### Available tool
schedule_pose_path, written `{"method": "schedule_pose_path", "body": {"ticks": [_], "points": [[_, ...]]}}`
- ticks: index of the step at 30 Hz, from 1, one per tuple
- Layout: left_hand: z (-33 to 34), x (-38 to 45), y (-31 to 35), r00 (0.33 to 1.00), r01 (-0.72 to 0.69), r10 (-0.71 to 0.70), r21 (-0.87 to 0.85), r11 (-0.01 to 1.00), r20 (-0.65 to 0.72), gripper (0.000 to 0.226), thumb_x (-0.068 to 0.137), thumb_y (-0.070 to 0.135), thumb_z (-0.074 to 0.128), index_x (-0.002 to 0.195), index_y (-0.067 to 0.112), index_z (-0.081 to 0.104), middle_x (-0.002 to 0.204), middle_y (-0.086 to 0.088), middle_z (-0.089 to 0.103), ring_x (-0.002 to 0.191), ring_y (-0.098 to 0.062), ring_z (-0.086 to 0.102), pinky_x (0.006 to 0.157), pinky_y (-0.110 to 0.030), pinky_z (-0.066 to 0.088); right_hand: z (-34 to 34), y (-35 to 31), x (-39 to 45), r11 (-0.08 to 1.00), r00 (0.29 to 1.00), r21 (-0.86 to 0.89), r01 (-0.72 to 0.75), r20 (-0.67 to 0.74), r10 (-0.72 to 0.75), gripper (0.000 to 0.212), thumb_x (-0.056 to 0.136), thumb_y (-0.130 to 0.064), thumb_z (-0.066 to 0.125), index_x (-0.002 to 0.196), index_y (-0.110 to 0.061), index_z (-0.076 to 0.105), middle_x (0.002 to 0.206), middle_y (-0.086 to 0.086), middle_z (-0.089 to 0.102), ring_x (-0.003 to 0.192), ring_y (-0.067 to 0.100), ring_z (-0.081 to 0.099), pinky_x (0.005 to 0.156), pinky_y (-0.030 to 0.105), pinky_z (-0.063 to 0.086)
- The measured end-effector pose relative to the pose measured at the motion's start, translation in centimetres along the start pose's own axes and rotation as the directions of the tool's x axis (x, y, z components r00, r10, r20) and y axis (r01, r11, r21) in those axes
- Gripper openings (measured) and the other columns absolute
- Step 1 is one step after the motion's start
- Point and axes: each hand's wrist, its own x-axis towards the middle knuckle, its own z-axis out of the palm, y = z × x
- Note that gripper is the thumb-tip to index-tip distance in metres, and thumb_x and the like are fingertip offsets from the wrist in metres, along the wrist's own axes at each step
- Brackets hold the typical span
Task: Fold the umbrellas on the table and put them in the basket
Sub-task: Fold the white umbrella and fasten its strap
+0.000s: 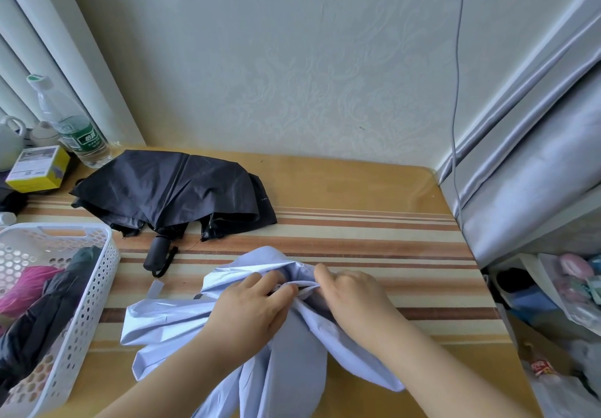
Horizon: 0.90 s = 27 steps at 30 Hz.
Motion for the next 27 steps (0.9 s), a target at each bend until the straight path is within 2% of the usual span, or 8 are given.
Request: {"method": "schedule_pose_path", "body": {"ticks": [4, 8, 13, 16, 18, 20, 23, 27], "points": [[0.0, -0.3, 0.3, 0.999, -0.042, 0.042, 0.016, 0.999, 0.004, 0.013, 0.085, 0.022, 0.047, 0.097, 0.022, 0.05, 0.089, -0.002, 0.062, 0.058, -0.02, 0.053, 0.044, -0.024, 0.04, -0.3, 0.5, 0.0, 0.97, 0.999, 0.241, -0.04, -0.007, 0.043, 0.032, 0.086, -0.044, 0.062, 0.083, -0.022, 0.04, 0.061, -0.012, 0.031, 0.06, 0.013, 0.038, 0.047, 0.021, 0.02], [-0.3, -0.2, 0.7, 0.998, -0.049, 0.05, 0.025, 0.999, -0.039, 0.014, 0.083, 0.023, 0.047, 0.096, 0.018, 0.047, 0.099, -0.007, 0.05, 0.055, -0.019, 0.053, 0.045, -0.021, 0.035, -1.4, 0.4, 0.9, 0.89, 0.994, 0.456, -0.021, -0.088, 0.069, 0.023, 0.093, -0.03, 0.057, 0.113, -0.018, 0.056, 0.107, -0.011, 0.052, 0.102, 0.011, 0.046, 0.088, 0.019, 0.036], [-0.2, 0.1, 1.2, 0.996, -0.031, 0.031, -0.003, 1.0, -0.084, 0.035, 0.081, 0.028, 0.05, 0.11, 0.009, 0.045, 0.112, -0.009, 0.044, 0.055, -0.017, 0.054, 0.046, -0.017, 0.036, -1.7, -1.7, 1.7, 0.811, 0.997, 0.58, -0.08, 0.067, 0.05, 0.016, 0.094, -0.013, 0.051, 0.096, -0.013, 0.067, 0.09, -0.002, 0.06, 0.085, 0.017, 0.055, 0.079, 0.037, 0.046], [0.1, -0.1, 1.1, 0.995, -0.005, 0.002, -0.034, 0.999, -0.1, 0.036, 0.081, 0.03, 0.051, 0.11, 0.008, 0.045, 0.11, -0.007, 0.051, 0.055, -0.017, 0.055, 0.043, -0.018, 0.036, -1.5, -2.0, 1.3, 0.702, 0.991, 0.703, -0.11, 0.127, 0.028, 0.022, 0.095, -0.012, 0.049, 0.103, -0.021, 0.068, 0.095, -0.006, 0.069, 0.086, 0.008, 0.06, 0.079, 0.024, 0.048], [0.2, -0.1, 0.9, 0.994, 0.015, -0.022, -0.061, 0.998, -0.11, 0.03, 0.082, 0.03, 0.048, 0.104, 0.012, 0.045, 0.09, -0.004, 0.06, 0.06, -0.018, 0.059, 0.044, -0.022, 0.041, -1.5, -1.4, 0.6, 0.601, 0.986, 0.785, -0.148, 0.167, 0.025, 0.022, 0.096, -0.016, 0.054, 0.113, -0.025, 0.064, 0.108, -0.013, 0.069, 0.099, -0.003, 0.06, 0.086, 0.012, 0.045], [0.3, -0.1, 0.6, 0.995, 0.023, -0.027, -0.048, 0.999, -0.099, 0.021, 0.084, 0.029, 0.046, 0.1, 0.016, 0.044, 0.076, -0.001, 0.061, 0.058, -0.019, 0.059, 0.043, -0.022, 0.041, -1.1, -0.3, -0.2, 0.708, 0.994, 0.697, -0.113, 0.078, 0.081, 0.018, 0.094, -0.02, 0.058, 0.111, -0.024, 0.059, 0.112, -0.017, 0.062, 0.106, -0.003, 0.054, 0.086, 0.009, 0.039], [0.4, 0.1, 0.1, 0.998, 0.016, -0.017, -0.011, 1.0, -0.067, 0.018, 0.084, 0.021, 0.045, 0.102, 0.02, 0.047, 0.077, -0.001, 0.061, 0.058, -0.021, 0.057, 0.04, -0.024, 0.04, -0.3, 1.4, -1.5, 0.864, 0.969, 0.496, -0.088, -0.158, 0.19, 0.009, 0.088, -0.019, 0.062, 0.097, -0.018, 0.061, 0.093, -0.016, 0.049, 0.089, 0.006, 0.048, 0.072, 0.011, 0.035], [0.2, 0.3, 0.4, 0.999, -0.006, 0.007, 0.034, 0.999, -0.039, 0.024, 0.079, 0.013, 0.042, 0.1, 0.024, 0.048, 0.075, -0.004, 0.058, 0.054, -0.023, 0.052, 0.037, -0.025, 0.036, 0.3, 1.6, -2.4, 0.879, 0.981, 0.436, -0.194, 0.071, 0.181, 0.013, 0.093, -0.028, 0.056, 0.091, -0.02, 0.066, 0.081, -0.008, 0.056, 0.076, 0.014, 0.054, 0.065, 0.028, 0.042]]}}
